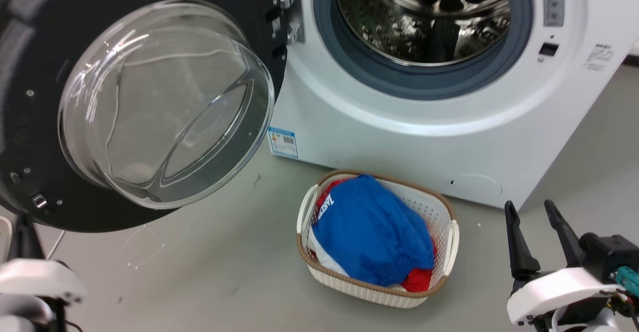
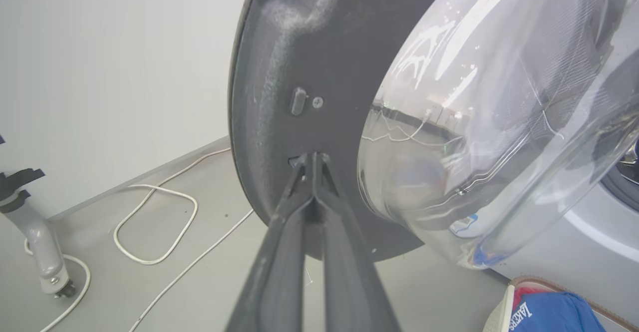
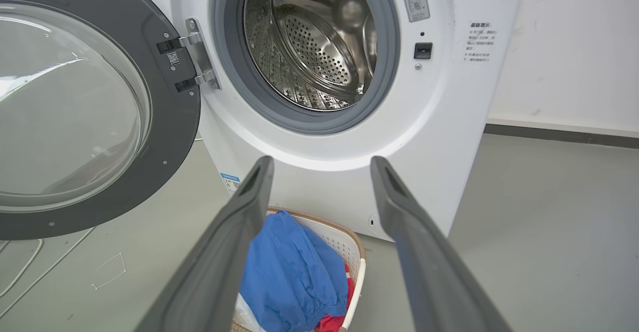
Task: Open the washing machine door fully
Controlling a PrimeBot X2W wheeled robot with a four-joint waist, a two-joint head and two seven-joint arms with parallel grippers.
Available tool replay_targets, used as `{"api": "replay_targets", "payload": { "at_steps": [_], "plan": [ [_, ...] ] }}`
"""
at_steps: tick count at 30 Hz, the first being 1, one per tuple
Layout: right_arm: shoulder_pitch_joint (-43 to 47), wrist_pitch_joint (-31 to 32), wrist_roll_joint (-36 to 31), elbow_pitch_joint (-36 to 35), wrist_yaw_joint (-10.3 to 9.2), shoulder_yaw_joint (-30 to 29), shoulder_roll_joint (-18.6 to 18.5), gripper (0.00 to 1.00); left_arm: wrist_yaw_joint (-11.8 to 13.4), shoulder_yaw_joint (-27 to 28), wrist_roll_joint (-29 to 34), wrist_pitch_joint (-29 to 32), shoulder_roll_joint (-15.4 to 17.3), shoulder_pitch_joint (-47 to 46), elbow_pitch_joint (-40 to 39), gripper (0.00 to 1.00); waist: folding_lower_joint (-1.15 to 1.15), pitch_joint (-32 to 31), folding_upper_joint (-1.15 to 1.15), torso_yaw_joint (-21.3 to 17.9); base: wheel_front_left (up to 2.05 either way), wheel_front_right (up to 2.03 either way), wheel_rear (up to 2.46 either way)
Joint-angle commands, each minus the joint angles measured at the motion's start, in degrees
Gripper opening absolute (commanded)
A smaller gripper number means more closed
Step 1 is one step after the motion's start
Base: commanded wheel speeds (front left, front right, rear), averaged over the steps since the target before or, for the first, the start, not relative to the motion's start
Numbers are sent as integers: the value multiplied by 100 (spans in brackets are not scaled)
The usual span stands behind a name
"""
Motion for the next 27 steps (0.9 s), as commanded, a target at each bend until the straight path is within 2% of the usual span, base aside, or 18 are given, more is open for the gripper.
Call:
{"api": "replay_targets", "payload": {
  "at_steps": [1,8,16,17,18,19,20,21,22,27],
  "plan": [
    [91,-40,33,24,-2,8,8,100,32,29,116,-23,-136,229,-268,0,0,-175,0,-27,0,0,0],
    [275,-58,134,105,-2,120,9,100,89,-224,444,-20,-720,1173,-1325,0,0,-450,0,-206,0,0,0],
    [253,-69,127,155,-2,250,8,100,-106,-1031,703,46,-1184,1443,-1853,0,0,-535,0,-632,0,0,0],
    [227,-71,124,169,-2,273,9,100,-125,-1099,714,58,-1211,1411,-1841,11,0,-537,0,-715,0,0,0],
    [207,-73,126,180,-2,286,9,100,-127,-1172,735,81,-1255,1373,-1811,38,0,-539,0,-787,0,0,0],
    [179,-70,138,192,-2,324,9,100,-131,-1232,756,93,-1299,1346,-1781,49,0,-537,0,-883,0,0,0],
    [179,-70,138,192,-2,324,9,100,-131,-1232,756,93,-1299,1346,-1781,49,0,-537,0,-883,0,0,0],
    [136,-65,117,207,-2,378,9,100,-130,-1265,766,97,-1311,1331,-1751,78,0,-532,0,-995,0,0,0],
    [112,-64,92,227,-2,380,8,100,-141,-1306,789,89,-1318,1291,-1722,100,0,-528,0,-1075,0,0,0],
    [-4,-68,27,339,-2,445,9,100,-36,-1287,896,44,-1309,1152,-1549,100,0,-501,0,-1492,0,0,0]
  ]
}}
